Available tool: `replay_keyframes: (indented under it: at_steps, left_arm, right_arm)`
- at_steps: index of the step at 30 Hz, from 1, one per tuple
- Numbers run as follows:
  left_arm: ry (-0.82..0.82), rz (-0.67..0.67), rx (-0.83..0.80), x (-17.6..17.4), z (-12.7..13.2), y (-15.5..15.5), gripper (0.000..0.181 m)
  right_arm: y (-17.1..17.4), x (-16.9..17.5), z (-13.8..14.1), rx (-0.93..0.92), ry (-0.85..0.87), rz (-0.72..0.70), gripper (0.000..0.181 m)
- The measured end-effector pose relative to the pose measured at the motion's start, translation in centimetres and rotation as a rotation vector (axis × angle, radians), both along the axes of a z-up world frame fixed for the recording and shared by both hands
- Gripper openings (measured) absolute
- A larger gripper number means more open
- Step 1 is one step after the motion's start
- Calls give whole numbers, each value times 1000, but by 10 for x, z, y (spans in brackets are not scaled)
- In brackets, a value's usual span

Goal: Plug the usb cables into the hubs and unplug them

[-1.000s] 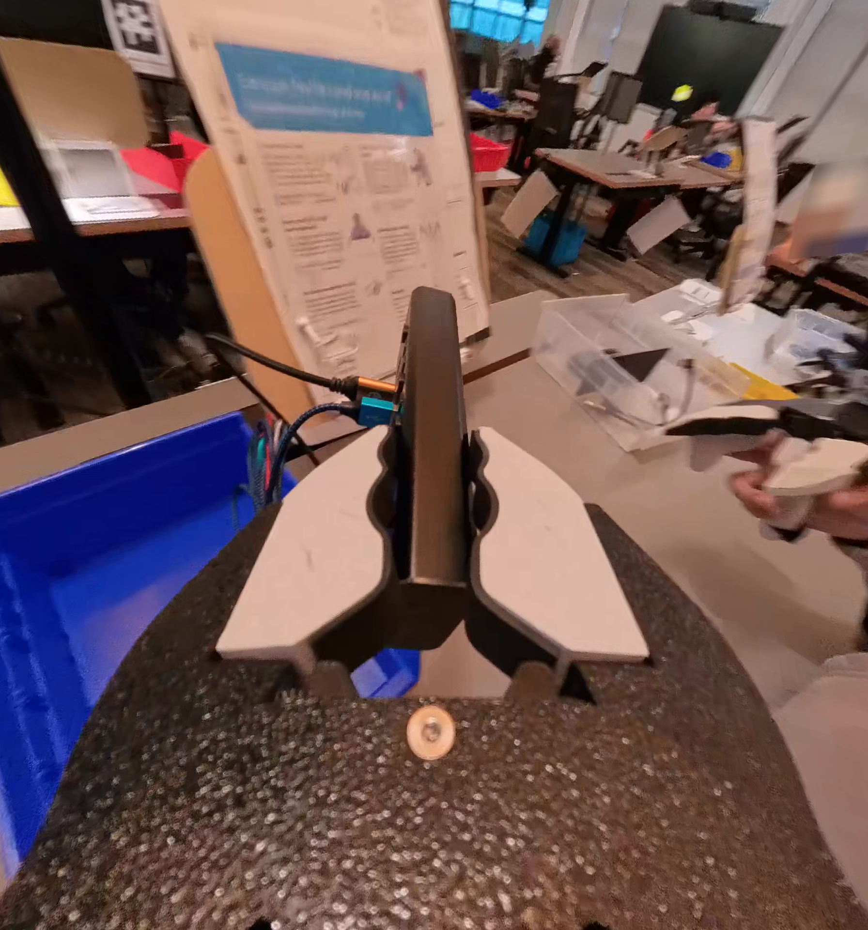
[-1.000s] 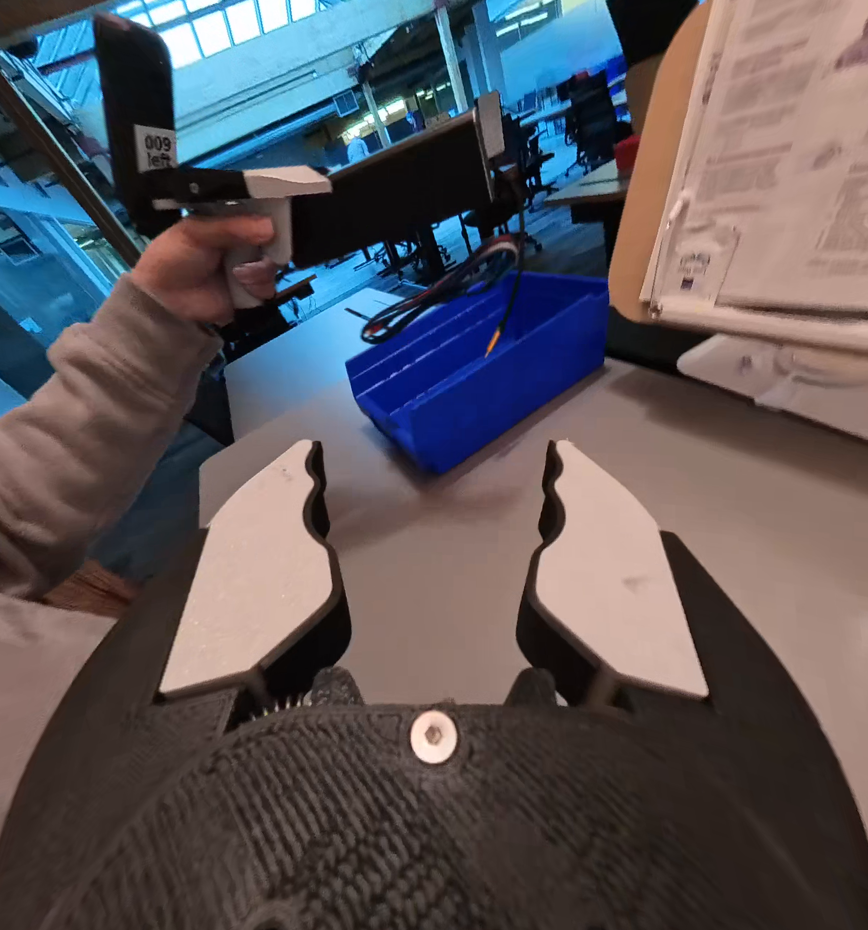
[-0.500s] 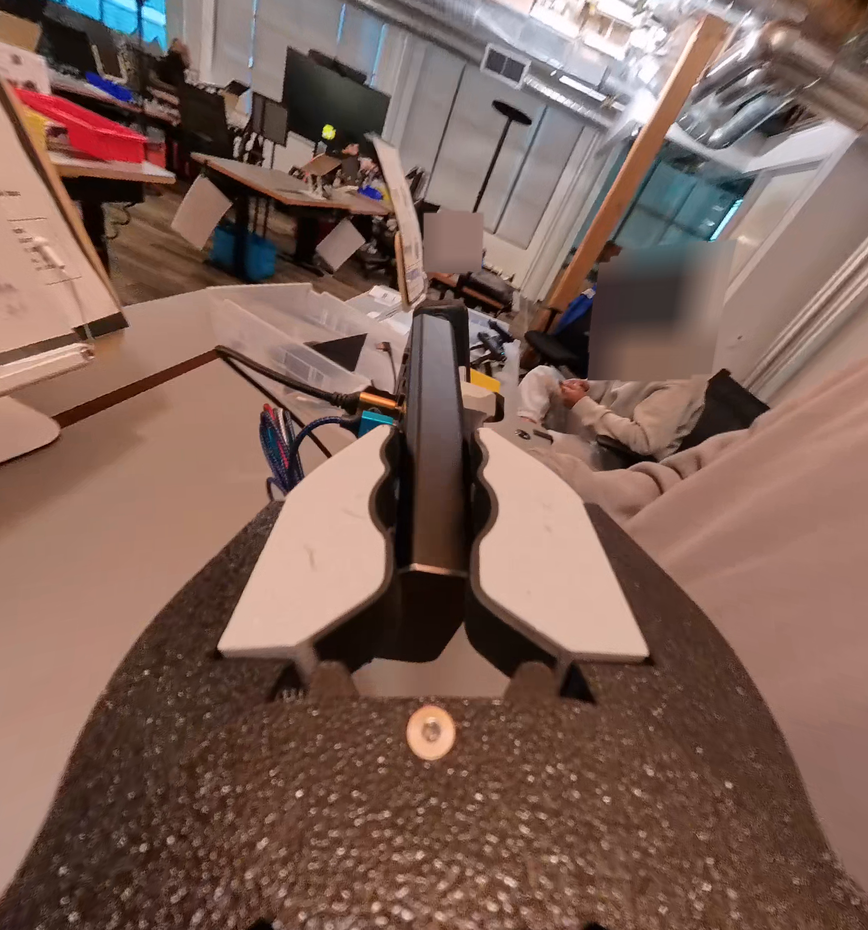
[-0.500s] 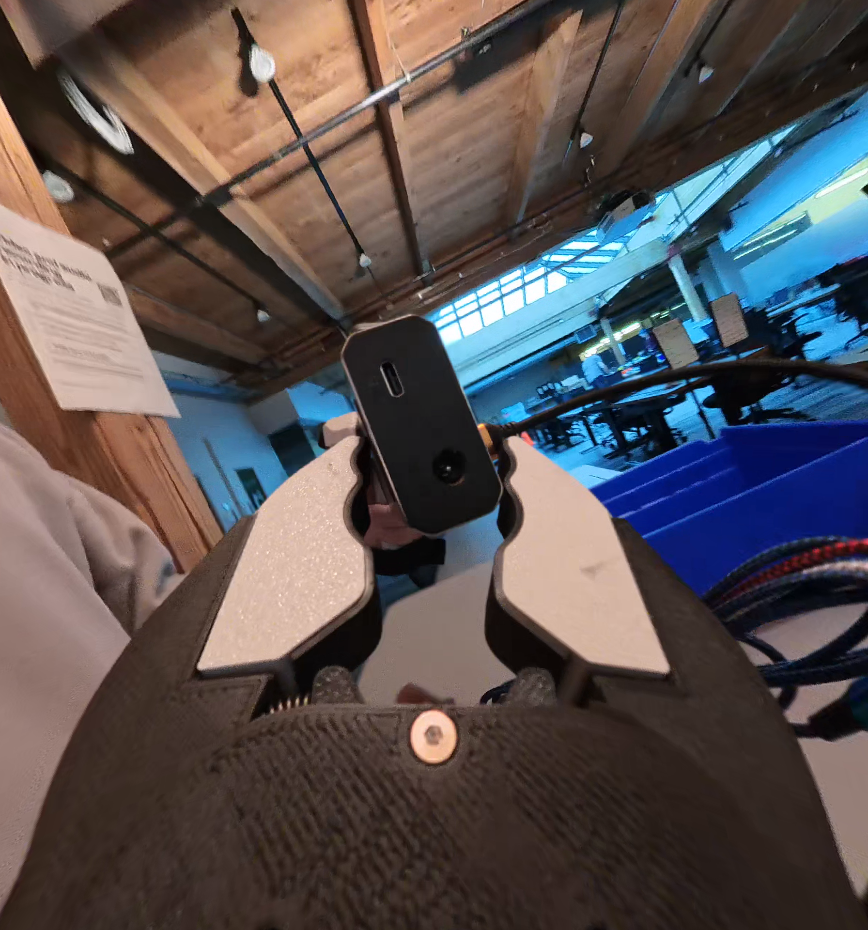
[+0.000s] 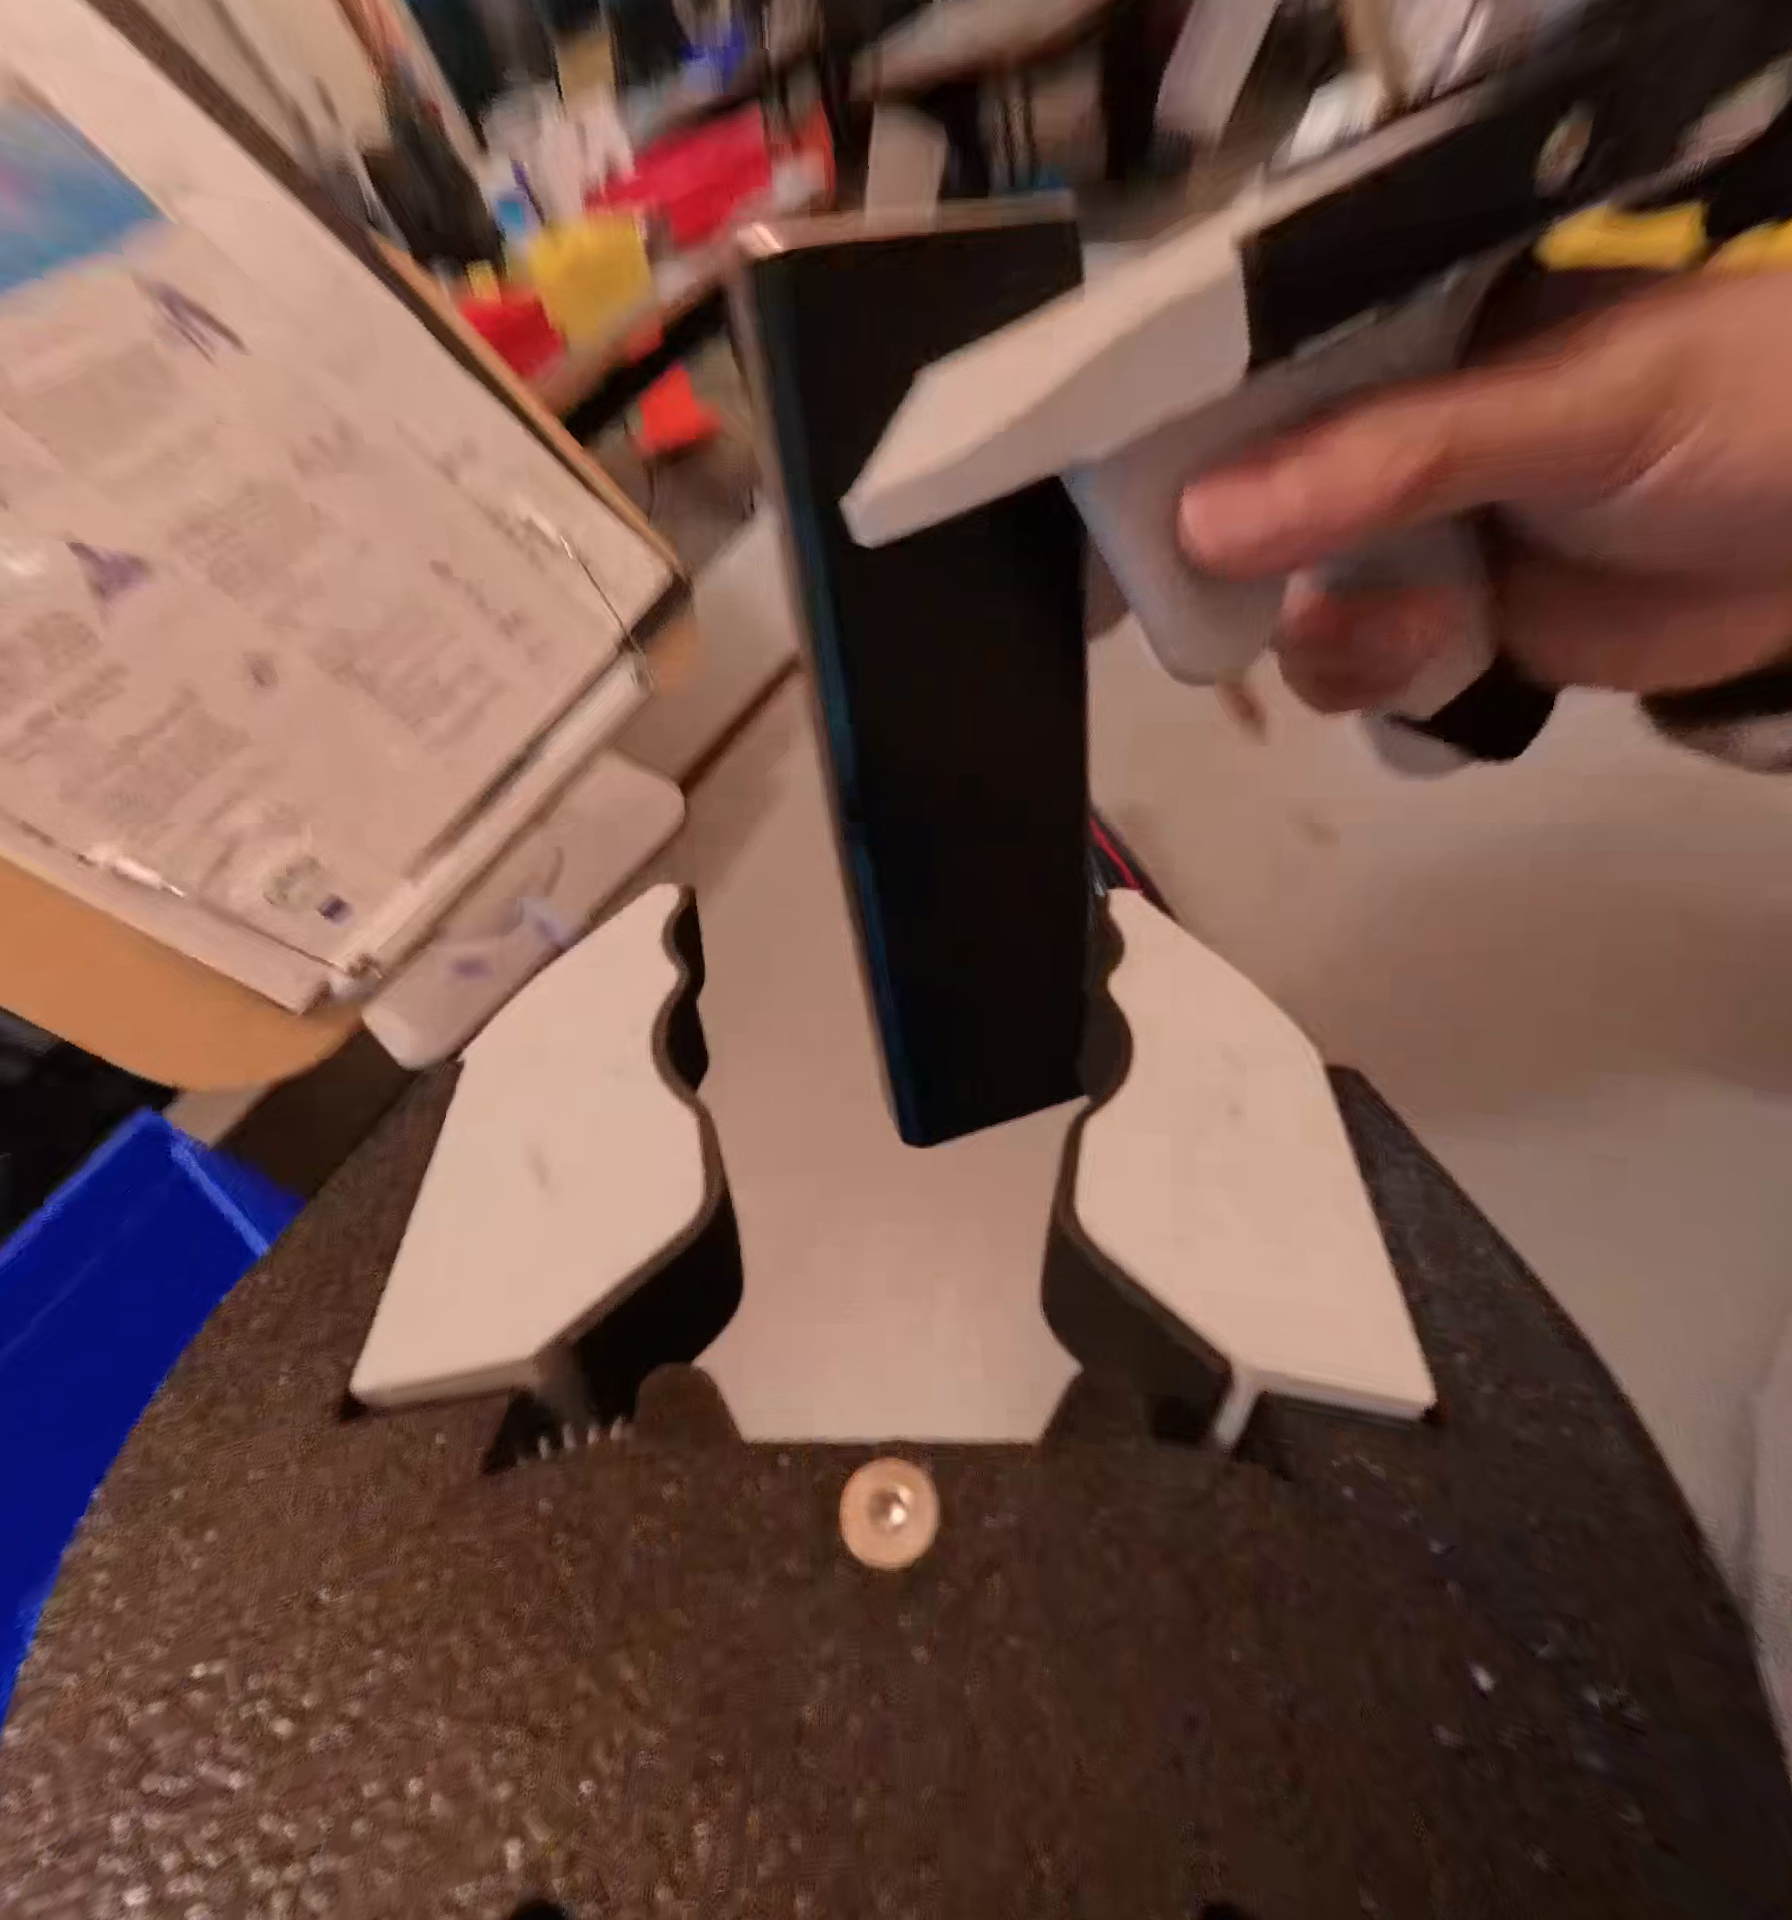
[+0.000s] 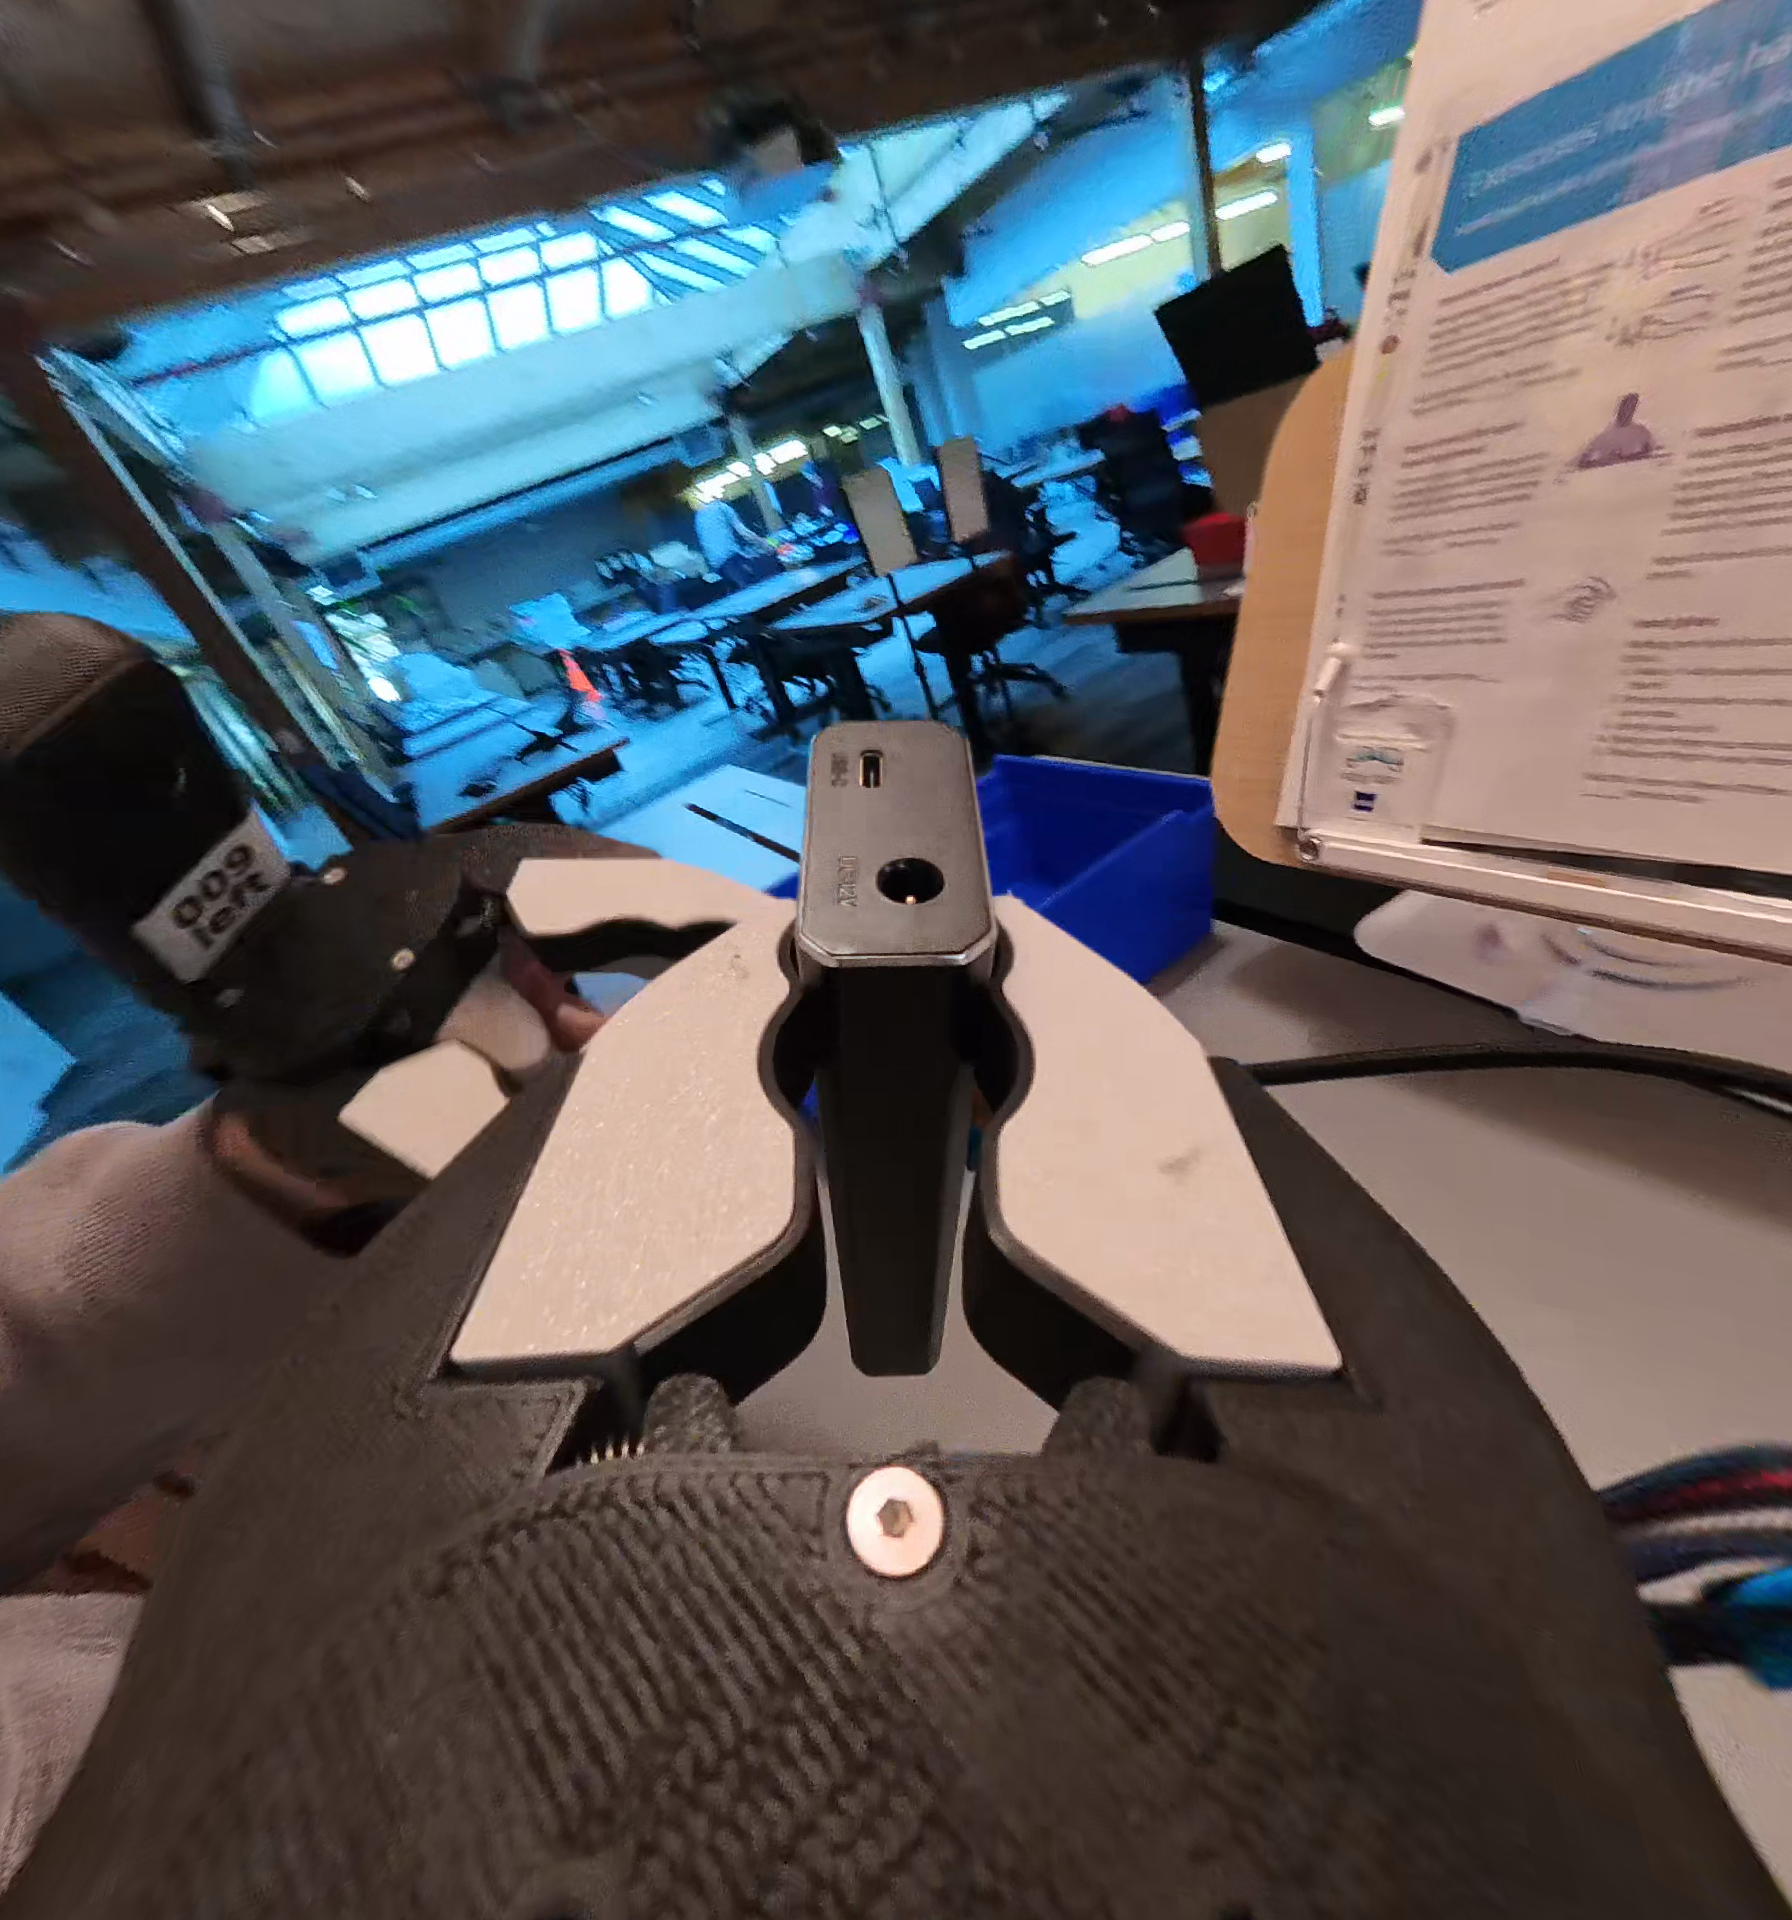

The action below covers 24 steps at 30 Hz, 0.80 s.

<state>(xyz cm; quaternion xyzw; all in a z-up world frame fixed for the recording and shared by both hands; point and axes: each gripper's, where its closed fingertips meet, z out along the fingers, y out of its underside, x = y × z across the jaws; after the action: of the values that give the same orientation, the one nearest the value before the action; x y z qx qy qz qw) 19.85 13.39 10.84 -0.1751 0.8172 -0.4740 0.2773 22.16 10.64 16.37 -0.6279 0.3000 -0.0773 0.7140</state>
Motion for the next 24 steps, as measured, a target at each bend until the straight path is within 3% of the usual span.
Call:
replay_keyframes:
  at_steps: [4,9,11,14,19,22,24]
  left_arm:
    - [112,141,133,9,-35,-13,71]
    - [208,207,30,16,-54,-31,72]
    - [233,165,-8,14,-58,-33,72]
    - [280,74,-65,7,-63,-34,71]
    - [387,-200,-349,-18,-49,-43,71]
    - [406,-340,-415,-36,-46,-50,71]
    - [419,-397,-465,-43,-42,-54,71]
  right_arm:
    - [8,-3,-10,-118,-10,-90,29]
    - [20,-16,-10,-96,15,-112,29]
    - [21,-17,-13,-154,-18,-91,29]
    - [26,-29,-20,-266,-71,82,53]
    - [4,-44,-15,-464,-133,290,88]
    - [-2,-49,0,-457,-165,398,85]
    - [-5,-45,-9,-489,-95,470,86]
